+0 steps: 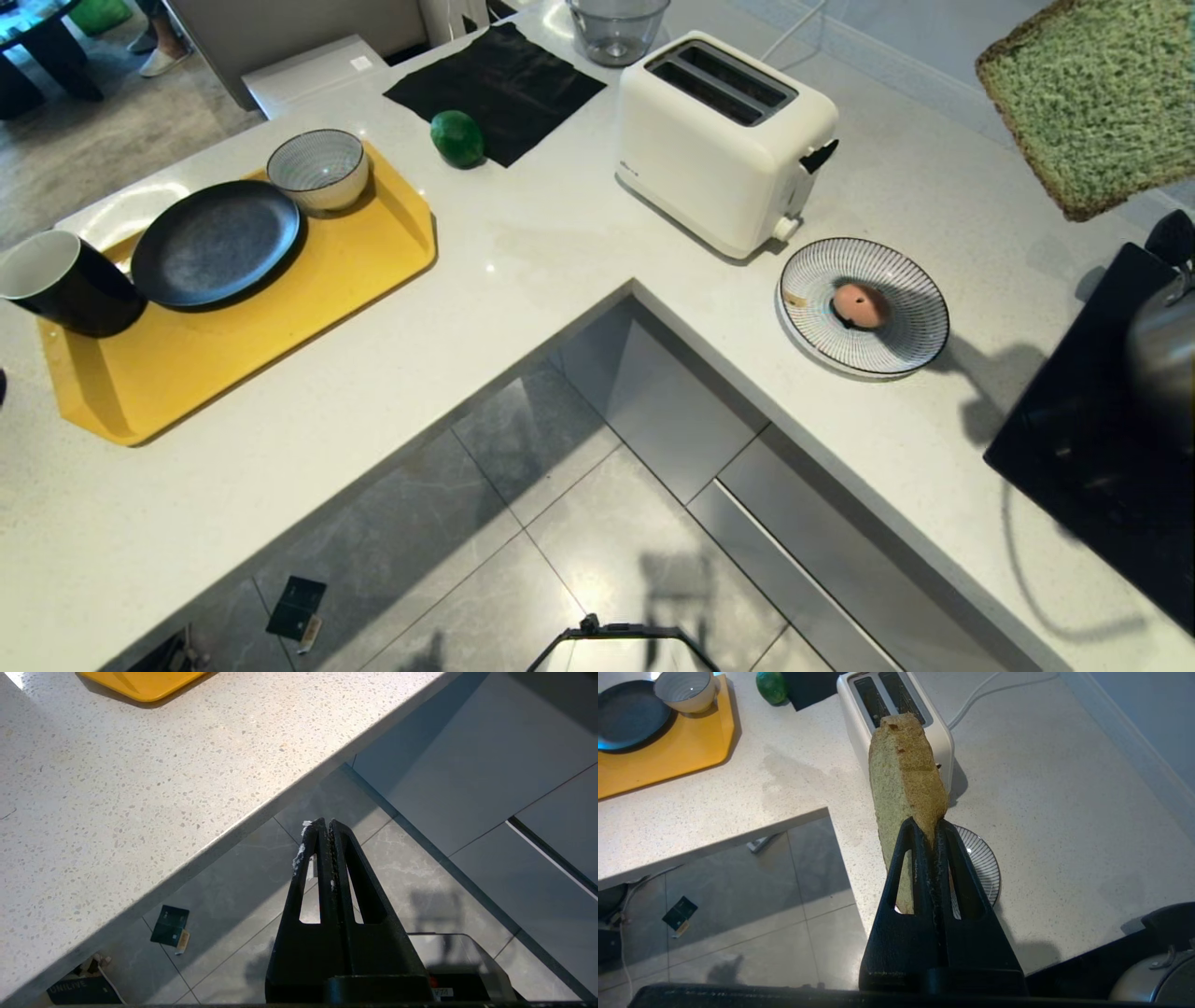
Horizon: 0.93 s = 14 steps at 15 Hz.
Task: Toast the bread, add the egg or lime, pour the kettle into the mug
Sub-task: Put the bread slices in the toaster
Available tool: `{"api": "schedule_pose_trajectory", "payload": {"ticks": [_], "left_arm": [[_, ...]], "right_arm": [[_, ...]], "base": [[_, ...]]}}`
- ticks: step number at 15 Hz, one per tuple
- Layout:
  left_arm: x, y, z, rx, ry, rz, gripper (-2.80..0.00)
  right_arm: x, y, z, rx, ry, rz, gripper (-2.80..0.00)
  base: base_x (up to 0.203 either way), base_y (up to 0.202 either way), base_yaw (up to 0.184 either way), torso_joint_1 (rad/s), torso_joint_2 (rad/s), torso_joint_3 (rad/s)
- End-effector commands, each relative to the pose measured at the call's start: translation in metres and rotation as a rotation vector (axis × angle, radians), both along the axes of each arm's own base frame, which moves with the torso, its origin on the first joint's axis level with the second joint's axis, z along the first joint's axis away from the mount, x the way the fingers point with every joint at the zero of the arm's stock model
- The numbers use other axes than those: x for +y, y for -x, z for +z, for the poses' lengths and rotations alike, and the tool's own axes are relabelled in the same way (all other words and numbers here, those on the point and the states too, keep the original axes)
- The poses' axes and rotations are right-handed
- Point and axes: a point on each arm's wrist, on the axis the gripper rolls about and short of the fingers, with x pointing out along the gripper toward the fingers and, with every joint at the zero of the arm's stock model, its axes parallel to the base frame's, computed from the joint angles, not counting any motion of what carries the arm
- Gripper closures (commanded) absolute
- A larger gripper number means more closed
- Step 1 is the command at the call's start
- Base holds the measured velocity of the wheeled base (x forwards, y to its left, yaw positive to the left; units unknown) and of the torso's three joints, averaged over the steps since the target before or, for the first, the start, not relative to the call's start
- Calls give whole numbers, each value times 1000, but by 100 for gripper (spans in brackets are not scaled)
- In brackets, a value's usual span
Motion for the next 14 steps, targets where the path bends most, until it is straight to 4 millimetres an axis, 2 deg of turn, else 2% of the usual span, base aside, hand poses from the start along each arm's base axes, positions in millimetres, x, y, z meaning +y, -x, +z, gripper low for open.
{"api": "schedule_pose_trajectory", "payload": {"ticks": [1,7,12,14], "left_arm": [[0,-1,-4,15,1,1,0],[0,-1,-4,15,1,2,0],[0,-1,-4,15,0,1,0],[0,-1,-4,15,0,1,0]], "right_arm": [[3,-6,0,8,9,2,0],[4,-8,1,6,19,2,0],[5,-11,4,5,14,2,0],[9,-19,4,16,21,2,0]], "base": [[0,0,0,69,-145,-68],[0,0,0,86,-158,-75],[0,0,0,1,-6,1],[0,0,0,0,0,0]]}}
